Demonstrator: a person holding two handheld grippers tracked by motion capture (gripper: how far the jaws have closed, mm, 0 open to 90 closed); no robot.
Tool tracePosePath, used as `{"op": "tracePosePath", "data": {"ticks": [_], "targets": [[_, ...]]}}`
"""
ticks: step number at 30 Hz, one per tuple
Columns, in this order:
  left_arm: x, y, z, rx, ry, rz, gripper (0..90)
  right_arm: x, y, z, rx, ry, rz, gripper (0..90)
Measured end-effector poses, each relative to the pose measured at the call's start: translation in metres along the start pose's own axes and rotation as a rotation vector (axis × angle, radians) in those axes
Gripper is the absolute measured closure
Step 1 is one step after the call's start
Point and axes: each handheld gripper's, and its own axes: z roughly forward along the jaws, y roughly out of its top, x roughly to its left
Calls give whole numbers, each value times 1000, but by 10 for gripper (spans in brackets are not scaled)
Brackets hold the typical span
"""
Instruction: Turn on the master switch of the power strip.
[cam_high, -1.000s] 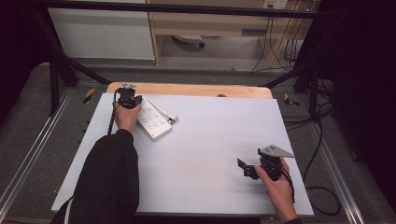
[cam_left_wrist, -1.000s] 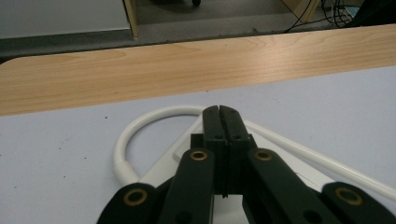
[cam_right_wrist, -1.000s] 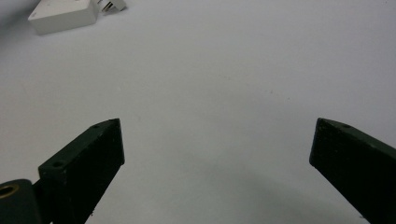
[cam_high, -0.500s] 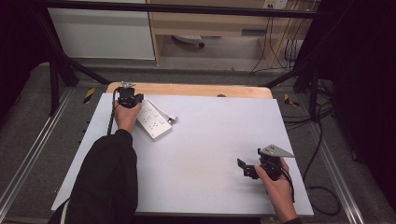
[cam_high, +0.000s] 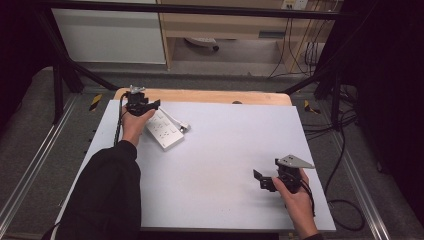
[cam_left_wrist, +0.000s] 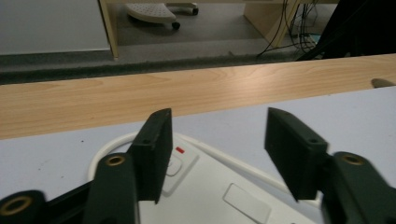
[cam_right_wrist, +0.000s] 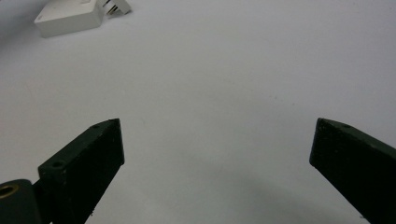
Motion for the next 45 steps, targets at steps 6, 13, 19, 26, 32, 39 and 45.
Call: {"op": "tracePosePath", "data": {"ticks": [6, 13, 19, 26, 32, 39, 45], "targets": [[-18, 3, -11, 2, -30, 27, 141, 0, 0, 0, -3, 3, 5, 32], [-40, 1, -24, 2, -84, 39, 123, 2, 2, 1, -10, 12, 2, 27], [-53, 3, -39, -16, -101, 55, 107, 3, 1, -1, -20, 9, -3, 23], [-61, 1, -60, -31, -124, 55, 104, 2, 1, -1, -11, 2, -8, 25], [-61, -2, -80, -45, -160, 31, 96, 3, 3, -1, -16, 0, -2, 24], [-51, -11, -107, -47, -176, 7, 63, 4, 1, -1, -11, 1, -6, 23], [-43, -23, -132, -47, -182, 3, 70, 4, 1, -3, -14, -3, -3, 22]]}}
